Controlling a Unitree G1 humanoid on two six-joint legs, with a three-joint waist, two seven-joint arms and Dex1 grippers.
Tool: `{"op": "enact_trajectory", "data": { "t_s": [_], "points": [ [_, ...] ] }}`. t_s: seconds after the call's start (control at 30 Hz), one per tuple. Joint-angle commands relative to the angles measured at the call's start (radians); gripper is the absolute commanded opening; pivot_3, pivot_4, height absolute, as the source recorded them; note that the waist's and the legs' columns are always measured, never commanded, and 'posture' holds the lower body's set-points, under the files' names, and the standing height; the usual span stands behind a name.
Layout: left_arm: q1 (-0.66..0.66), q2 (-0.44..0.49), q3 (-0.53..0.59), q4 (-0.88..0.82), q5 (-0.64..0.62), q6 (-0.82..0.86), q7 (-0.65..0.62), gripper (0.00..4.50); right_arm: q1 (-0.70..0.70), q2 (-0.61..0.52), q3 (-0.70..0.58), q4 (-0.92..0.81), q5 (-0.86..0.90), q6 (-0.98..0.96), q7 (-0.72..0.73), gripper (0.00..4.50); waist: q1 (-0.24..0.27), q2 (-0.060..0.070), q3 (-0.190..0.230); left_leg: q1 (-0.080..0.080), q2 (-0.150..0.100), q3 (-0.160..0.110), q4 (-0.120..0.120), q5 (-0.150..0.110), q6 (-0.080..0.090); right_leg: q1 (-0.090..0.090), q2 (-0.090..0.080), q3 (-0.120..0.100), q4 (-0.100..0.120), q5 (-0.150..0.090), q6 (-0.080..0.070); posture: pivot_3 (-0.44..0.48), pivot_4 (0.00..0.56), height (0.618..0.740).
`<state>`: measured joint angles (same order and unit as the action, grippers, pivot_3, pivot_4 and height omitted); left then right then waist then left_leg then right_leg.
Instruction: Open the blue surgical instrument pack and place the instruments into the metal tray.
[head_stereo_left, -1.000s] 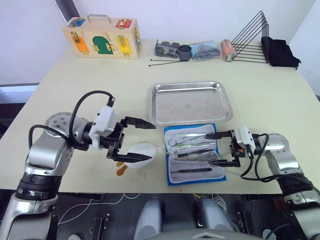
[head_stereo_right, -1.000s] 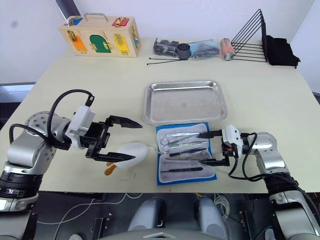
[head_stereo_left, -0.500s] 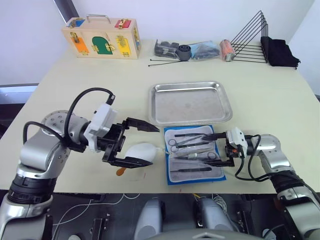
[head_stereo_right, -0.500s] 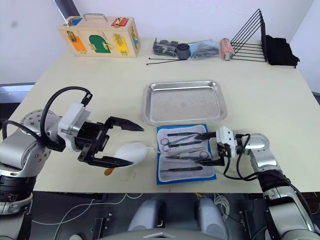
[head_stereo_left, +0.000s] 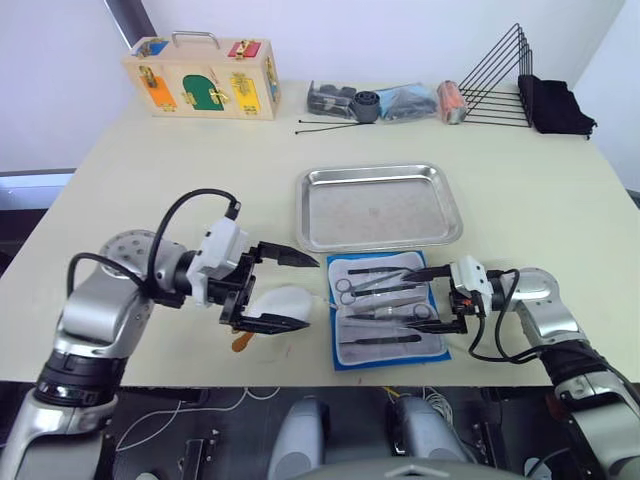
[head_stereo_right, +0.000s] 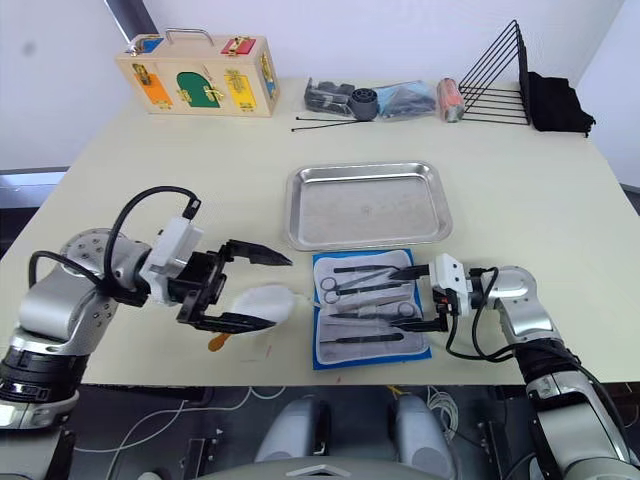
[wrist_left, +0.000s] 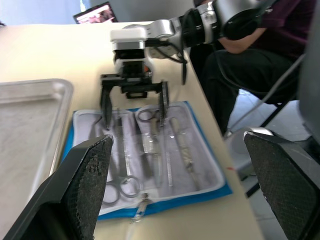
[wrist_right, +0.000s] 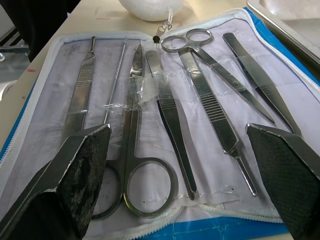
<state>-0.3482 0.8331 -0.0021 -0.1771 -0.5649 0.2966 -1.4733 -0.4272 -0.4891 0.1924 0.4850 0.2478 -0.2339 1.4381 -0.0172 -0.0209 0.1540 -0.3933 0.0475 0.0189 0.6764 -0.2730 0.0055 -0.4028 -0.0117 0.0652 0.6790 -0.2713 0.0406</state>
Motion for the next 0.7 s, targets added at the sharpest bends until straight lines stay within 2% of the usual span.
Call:
{"op": "enact_trajectory", "data": {
  "t_s": [0.03, 0.1, 0.2, 0.23, 0.27, 0.3, 0.53, 0.63, 0.7],
  "points": [
    [-0.047, -0.035, -0.030, 0.065, 0.053, -0.042, 0.022, 4.43, 0.022, -0.009, 0.045, 0.046, -0.083, 0.024, -0.033, 4.50, -0.002, -0.001, 0.000, 0.000, 0.000, 0.000, 0.000, 0.000, 0.000, 0.000, 0.000, 0.000, 0.000, 0.000, 0.000, 0.000, 0.150, 0.740],
    [-0.068, -0.056, -0.052, 0.108, 0.068, -0.041, 0.018, 4.43, 0.021, -0.006, 0.049, 0.049, -0.084, 0.022, -0.035, 4.50, -0.004, -0.001, 0.000, 0.002, 0.000, 0.000, 0.000, 0.000, 0.000, 0.001, 0.000, 0.000, 0.000, 0.000, 0.000, 0.000, 0.150, 0.740],
    [-0.124, -0.116, -0.095, 0.219, 0.125, -0.094, 0.025, 3.61, 0.015, 0.002, 0.052, 0.053, -0.085, 0.023, -0.041, 4.50, -0.002, -0.001, -0.001, 0.003, 0.000, 0.000, 0.000, 0.000, 0.000, 0.003, 0.001, 0.000, 0.000, 0.000, 0.000, 0.000, 0.150, 0.740],
    [-0.139, -0.134, -0.105, 0.256, 0.150, -0.124, 0.032, 3.13, 0.013, 0.004, 0.052, 0.054, -0.084, 0.023, -0.043, 4.50, -0.004, -0.001, -0.001, 0.004, 0.000, 0.000, 0.000, 0.000, 0.000, 0.003, 0.001, 0.001, 0.000, 0.000, 0.000, 0.000, 0.150, 0.740],
    [-0.150, -0.148, -0.114, 0.287, 0.171, -0.144, 0.036, 2.84, 0.012, 0.006, 0.051, 0.054, -0.084, 0.023, -0.045, 4.50, -0.006, -0.001, -0.001, 0.006, 0.000, 0.001, 0.000, 0.000, 0.000, 0.005, 0.001, 0.001, 0.000, 0.000, 0.000, 0.000, 0.150, 0.740],
    [-0.162, -0.160, -0.126, 0.320, 0.189, -0.158, 0.038, 2.70, 0.011, 0.007, 0.051, 0.054, -0.083, 0.024, -0.046, 4.50, -0.007, -0.001, -0.001, 0.006, 0.000, 0.001, -0.001, 0.000, 0.000, 0.005, 0.001, 0.002, -0.001, 0.000, 0.000, 0.000, 0.150, 0.740],
    [-0.250, -0.262, -0.205, 0.587, 0.315, -0.288, 0.042, 2.70, 0.009, 0.023, 0.053, 0.059, -0.083, 0.021, -0.060, 4.50, -0.023, -0.001, -0.001, 0.009, 0.000, 0.001, -0.003, 0.000, 0.000, 0.007, 0.001, 0.003, -0.001, 0.000, 0.000, 0.000, 0.150, 0.740],
    [-0.299, -0.304, -0.213, 0.696, 0.361, -0.353, 0.069, 1.87, 0.014, 0.028, 0.050, 0.055, -0.078, 0.024, -0.064, 4.50, -0.024, -0.002, -0.001, 0.009, 0.000, 0.001, -0.003, 0.000, 0.000, 0.007, 0.001, 0.003, 0.000, 0.000, 0.000, 0.000, 0.150, 0.740],
    [-0.313, -0.316, -0.217, 0.740, 0.389, -0.386, 0.074, 0.85, 0.021, 0.029, 0.050, 0.049, -0.078, 0.026, -0.068, 4.50, -0.025, -0.002, -0.001, 0.009, 0.000, 0.001, -0.003, 0.000, 0.000, 0.007, 0.001, 0.003, 0.000, 0.000, 0.000, 0.000, 0.150, 0.740]
  ]
}}
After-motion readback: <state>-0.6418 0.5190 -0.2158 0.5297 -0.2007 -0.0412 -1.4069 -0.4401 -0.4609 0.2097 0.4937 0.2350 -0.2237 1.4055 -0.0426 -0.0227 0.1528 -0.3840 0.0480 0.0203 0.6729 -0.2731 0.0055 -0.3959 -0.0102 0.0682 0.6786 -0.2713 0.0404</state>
